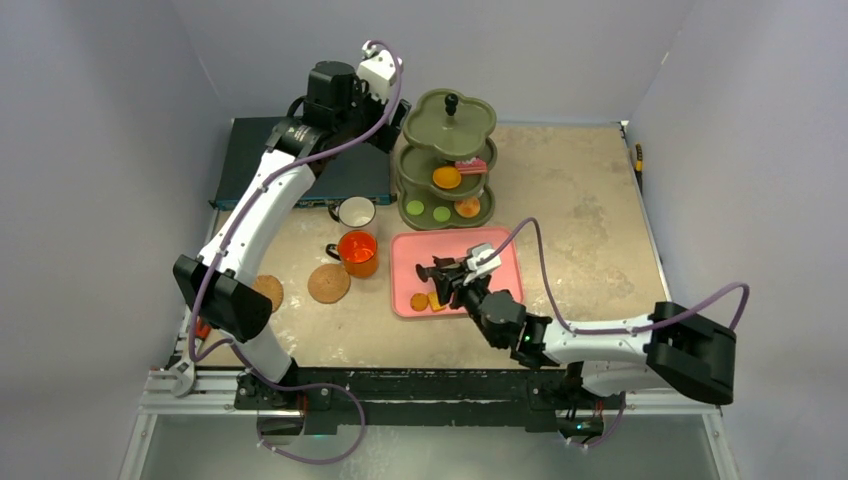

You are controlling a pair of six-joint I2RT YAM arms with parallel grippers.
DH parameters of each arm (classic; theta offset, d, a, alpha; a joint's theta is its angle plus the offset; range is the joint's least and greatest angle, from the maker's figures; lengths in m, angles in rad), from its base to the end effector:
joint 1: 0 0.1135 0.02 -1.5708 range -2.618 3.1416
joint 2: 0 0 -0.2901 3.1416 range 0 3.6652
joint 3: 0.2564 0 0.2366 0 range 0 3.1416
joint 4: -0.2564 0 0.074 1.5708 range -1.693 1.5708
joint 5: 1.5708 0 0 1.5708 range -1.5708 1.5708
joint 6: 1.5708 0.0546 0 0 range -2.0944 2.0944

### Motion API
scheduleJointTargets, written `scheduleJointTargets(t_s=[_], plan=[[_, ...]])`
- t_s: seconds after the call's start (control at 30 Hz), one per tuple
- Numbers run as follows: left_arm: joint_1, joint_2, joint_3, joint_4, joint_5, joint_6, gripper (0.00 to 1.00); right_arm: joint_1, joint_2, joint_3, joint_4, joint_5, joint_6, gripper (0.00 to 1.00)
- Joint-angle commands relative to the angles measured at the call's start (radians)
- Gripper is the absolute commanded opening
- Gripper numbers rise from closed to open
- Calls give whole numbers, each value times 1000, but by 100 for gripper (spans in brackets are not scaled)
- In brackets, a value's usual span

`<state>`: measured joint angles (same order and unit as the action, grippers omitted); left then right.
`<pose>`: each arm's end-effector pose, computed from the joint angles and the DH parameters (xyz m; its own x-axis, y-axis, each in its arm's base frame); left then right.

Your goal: Serve the afternoon tea

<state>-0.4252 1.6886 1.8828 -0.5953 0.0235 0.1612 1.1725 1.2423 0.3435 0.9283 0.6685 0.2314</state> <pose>0.3506 -0.1602 0.4544 -0.2817 0.3037 -0.9102 0.4836 0.8642 0.1387 0.1214 0.2013 0.2498 -0.0996 0.2272 -0.9687 -0.4728 0.8458 0.2470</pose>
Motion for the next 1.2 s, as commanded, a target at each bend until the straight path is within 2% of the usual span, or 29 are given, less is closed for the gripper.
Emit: scheduleJointTargets(t_s=[0.0,0.13,0.37,0.7,0.97,1.07,1.17], plan=[[10,-52,-6,5,18,-2,99,33,-78,16,-194,69,89,53],[11,-53,-6,3,19,-4,99,74,-106,44,-347,90,144,53],[11,-50,-4,2,31,-9,99,134,-147,45,-468,141,210,54],[11,-45,1,3,27,-10,99,161,-135,71,-502,160,207,54],[11,-46,1,6,27,-8,99,172,-110,58,-496,169,204,50],[11,-46,3,8,27,-10,99,177,-96,57,-480,170,192,46],[11,-46,3,5,28,-10,99,179,-94,56,-463,183,195,38]])
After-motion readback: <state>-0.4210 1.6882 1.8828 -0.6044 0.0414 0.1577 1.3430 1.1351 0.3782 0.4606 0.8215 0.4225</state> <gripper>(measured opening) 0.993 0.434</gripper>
